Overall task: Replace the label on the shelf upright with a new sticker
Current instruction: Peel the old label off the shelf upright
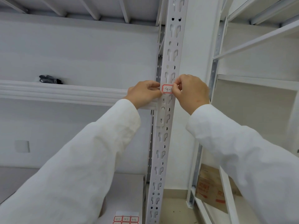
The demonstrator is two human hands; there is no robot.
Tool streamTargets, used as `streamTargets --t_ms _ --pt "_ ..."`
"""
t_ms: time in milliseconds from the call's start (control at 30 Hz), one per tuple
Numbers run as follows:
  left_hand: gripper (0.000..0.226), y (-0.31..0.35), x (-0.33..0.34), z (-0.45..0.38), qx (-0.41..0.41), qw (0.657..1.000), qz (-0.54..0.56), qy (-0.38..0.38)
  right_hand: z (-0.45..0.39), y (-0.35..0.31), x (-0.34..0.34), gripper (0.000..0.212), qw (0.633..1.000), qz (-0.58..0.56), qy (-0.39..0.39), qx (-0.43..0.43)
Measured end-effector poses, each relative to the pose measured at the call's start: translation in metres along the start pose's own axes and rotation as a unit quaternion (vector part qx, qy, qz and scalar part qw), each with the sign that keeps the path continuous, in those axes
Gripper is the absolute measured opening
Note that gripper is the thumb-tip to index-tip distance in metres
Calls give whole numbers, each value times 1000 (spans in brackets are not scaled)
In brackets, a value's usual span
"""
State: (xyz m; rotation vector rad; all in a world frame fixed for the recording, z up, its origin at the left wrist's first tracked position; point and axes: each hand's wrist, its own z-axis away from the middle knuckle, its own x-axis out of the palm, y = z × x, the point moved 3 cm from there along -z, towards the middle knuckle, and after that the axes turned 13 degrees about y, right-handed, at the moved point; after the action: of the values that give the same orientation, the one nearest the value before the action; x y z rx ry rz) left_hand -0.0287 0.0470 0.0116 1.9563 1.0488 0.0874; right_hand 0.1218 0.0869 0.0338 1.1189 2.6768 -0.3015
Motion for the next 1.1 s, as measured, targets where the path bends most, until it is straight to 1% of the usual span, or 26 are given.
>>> streamTargets --t_ms 67,167,233,333,433,467,567,633,800,867,967,1033,1100 --pt "38 -1 0 -2 1 1000 -5 3 0 1 -1 17 1000 -21 -5 -2" --pt "46 -1 2 -3 8 1000 -7 2 4 7 -3 12 996 -87 17 25" --pt "46 -1 2 -3 9 1000 -12 1 7 11 -3 12 994 -99 28 28" --pt "47 -1 1 -1 5 1000 -11 3 9 11 -1 11 996 -85 24 16" --pt "42 1 0 2 2 1000 -13 -2 9 7 -1 13 997 -66 25 18" --pt "43 1 0 3 3 1000 -11 -4 8 6 -1 14 998 -62 25 20" --pt "58 1 1 2 7 1000 -4 -3 6 2 -1 15 998 -48 18 26" --pt "61 1 2 2 8 1000 -5 0 5 0 -1 16 999 -30 15 17" --pt "56 4 0 3 12 1000 -14 11 3 -3 2 18 1000 4 6 -2" --pt "56 4 0 3 12 1000 -15 12 4 -1 1 16 1000 -17 10 8" --pt "49 2 0 3 15 1000 -17 11 7 5 -2 12 996 -77 36 34" --pt "46 2 0 3 14 1000 -17 13 9 9 -2 11 995 -82 46 22" --pt "39 3 -1 3 14 1000 -23 16 10 10 -1 11 996 -74 40 10"
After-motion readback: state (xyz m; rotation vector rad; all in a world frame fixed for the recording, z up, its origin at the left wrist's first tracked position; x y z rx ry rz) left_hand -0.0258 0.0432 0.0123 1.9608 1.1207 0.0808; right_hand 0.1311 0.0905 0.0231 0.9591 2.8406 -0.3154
